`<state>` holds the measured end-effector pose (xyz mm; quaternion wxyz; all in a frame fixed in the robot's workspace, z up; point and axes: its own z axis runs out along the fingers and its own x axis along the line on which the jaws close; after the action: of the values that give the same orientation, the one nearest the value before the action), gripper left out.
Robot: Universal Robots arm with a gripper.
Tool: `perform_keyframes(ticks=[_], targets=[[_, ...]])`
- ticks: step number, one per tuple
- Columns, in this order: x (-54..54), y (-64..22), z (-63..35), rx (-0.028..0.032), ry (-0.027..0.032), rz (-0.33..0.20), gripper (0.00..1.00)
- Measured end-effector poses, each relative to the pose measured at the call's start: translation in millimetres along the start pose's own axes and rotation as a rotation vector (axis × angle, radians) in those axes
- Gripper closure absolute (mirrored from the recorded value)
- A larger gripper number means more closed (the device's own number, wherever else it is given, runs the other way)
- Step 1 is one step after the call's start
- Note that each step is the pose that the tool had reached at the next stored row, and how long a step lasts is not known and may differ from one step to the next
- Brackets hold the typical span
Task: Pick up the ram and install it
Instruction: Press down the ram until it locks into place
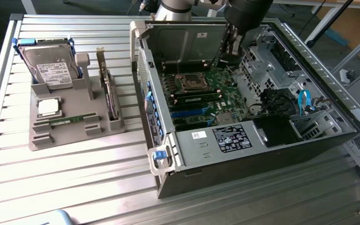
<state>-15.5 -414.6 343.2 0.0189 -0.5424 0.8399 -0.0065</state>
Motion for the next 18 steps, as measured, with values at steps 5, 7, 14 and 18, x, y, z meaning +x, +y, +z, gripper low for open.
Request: perform_keyframes(ticks=[5,7,14,18], targets=[[0.0,0.0,0.0,0.0021,0.0027,0.083,0.90],[0.0,0.0,0.0,0.0029,0.0037,0.117,0.90],[0.0,0.0,0.0,0.0056,0.0072,0.224,0.90],[0.0,0.0,0.0,0.0071,0.0091,0.286,0.90]])
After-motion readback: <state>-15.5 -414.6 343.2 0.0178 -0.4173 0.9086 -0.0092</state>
